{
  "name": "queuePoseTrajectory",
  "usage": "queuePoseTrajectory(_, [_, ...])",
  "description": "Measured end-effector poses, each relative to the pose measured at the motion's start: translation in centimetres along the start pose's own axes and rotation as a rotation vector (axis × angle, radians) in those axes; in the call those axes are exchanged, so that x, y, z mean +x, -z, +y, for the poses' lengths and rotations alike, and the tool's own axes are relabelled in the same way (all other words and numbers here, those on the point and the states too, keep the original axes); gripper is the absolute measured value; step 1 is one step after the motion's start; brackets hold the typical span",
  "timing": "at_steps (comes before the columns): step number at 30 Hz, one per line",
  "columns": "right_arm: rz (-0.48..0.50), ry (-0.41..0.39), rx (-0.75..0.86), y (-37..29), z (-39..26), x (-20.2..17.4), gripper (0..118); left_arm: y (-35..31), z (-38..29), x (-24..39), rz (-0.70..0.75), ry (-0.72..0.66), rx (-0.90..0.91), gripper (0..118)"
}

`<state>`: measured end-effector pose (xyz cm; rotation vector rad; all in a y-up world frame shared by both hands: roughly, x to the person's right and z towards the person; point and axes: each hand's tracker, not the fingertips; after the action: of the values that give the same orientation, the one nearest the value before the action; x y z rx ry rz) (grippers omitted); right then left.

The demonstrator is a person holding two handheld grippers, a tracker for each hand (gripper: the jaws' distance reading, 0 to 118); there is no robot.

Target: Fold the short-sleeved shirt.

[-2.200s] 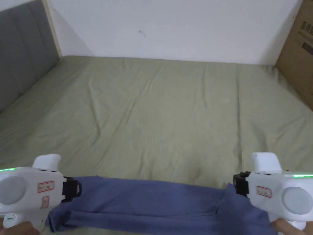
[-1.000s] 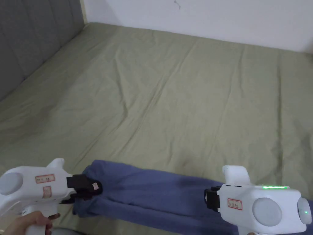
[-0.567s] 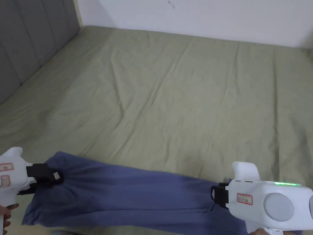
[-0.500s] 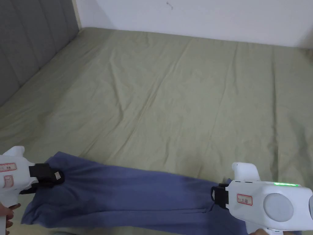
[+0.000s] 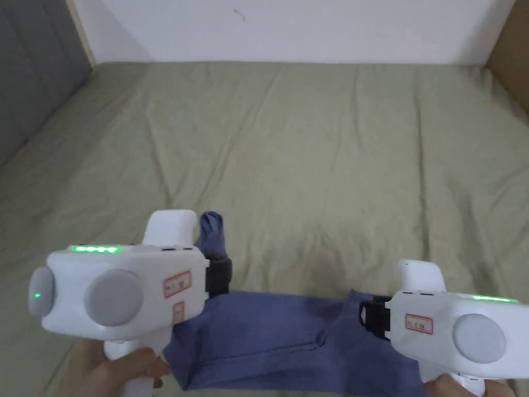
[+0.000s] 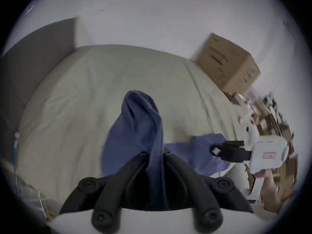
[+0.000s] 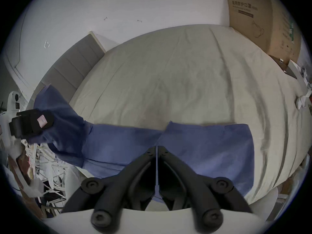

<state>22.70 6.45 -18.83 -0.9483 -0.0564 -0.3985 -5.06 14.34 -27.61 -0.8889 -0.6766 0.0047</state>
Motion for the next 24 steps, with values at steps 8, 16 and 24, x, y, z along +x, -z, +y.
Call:
queuePoseTrajectory(8, [-0.021, 0.094, 0.012, -1.2, -1.6, 4.0, 1, 9.9, -3.7, 6.1, -0.227, -0.047, -0.225, 89])
queuePoseTrajectory(16, [-0.028, 0.080, 0.005, -1.3, -2.1, 4.4, 1, 7.2, -2.2, 1.7, -0.202, -0.182, -0.169, 33])
queuePoseTrajectory(24, [0.014, 0.067, -0.002, -0.7, -2.3, 3.5, 1, 8.8, -4.0, -1.5, -0.110, -0.251, -0.247, 2])
